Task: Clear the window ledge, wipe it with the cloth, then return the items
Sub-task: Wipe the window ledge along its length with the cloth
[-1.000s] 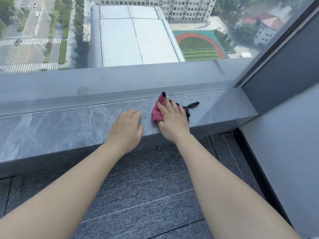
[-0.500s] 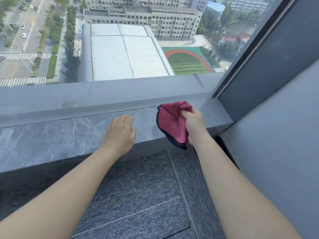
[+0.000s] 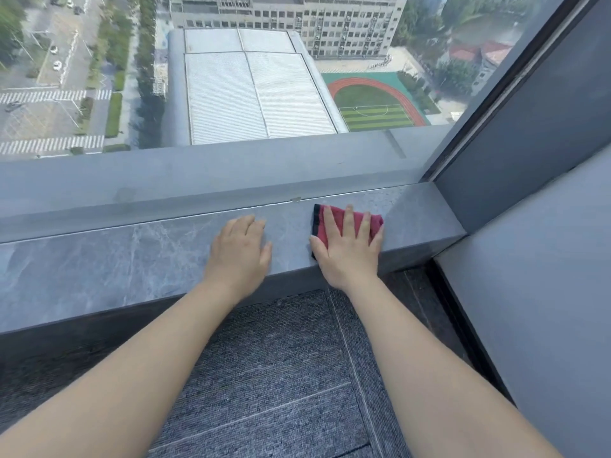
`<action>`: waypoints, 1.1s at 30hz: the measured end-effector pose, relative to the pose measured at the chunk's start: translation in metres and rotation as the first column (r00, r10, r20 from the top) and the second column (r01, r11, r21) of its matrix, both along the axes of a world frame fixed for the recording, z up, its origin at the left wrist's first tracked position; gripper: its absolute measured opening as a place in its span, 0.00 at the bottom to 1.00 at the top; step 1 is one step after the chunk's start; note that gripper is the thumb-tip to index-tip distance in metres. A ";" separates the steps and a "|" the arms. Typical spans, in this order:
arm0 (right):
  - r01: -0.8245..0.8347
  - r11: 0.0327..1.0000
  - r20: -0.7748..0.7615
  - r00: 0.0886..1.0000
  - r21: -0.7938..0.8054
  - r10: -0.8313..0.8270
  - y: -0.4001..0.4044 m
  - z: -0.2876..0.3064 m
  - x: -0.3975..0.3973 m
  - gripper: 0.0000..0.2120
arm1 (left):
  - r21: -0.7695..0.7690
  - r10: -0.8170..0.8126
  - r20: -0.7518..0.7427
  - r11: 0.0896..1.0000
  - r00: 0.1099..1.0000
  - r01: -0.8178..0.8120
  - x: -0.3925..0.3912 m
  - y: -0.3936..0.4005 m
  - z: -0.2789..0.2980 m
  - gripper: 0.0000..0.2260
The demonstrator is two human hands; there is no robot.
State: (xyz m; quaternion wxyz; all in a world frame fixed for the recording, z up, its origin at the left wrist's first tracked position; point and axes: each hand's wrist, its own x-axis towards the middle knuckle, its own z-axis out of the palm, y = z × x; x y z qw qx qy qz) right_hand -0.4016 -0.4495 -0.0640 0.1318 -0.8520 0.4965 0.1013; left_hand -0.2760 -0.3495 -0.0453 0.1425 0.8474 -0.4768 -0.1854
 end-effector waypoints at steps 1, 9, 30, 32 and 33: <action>0.045 0.999 -0.006 0.999 -0.008 -0.045 -0.003 -0.001 -0.001 0.30 | 0.010 0.005 -0.001 1.000 1.000 -0.005 0.002 0.002 -0.001 0.20; 0.464 0.886 0.034 0.886 -0.026 -0.463 -0.058 0.000 -0.006 0.34 | 0.042 -0.017 0.027 0.999 0.999 0.016 0.007 0.006 -0.012 0.21; -0.054 0.998 0.206 0.977 -0.032 0.059 -0.047 -0.003 -0.019 0.26 | -0.084 -0.031 0.027 0.996 0.999 0.034 -0.032 -0.035 -0.022 0.24; 0.041 0.999 0.278 0.960 -0.034 -0.030 -0.064 -0.003 -0.034 0.24 | -0.087 -0.053 0.029 0.995 0.998 0.055 -0.041 -0.048 -0.022 0.24; 0.079 0.996 0.281 0.957 -0.044 -0.064 -0.071 -0.002 -0.042 0.24 | -0.093 -0.063 0.029 0.994 0.998 0.066 -0.045 -0.055 -0.023 0.24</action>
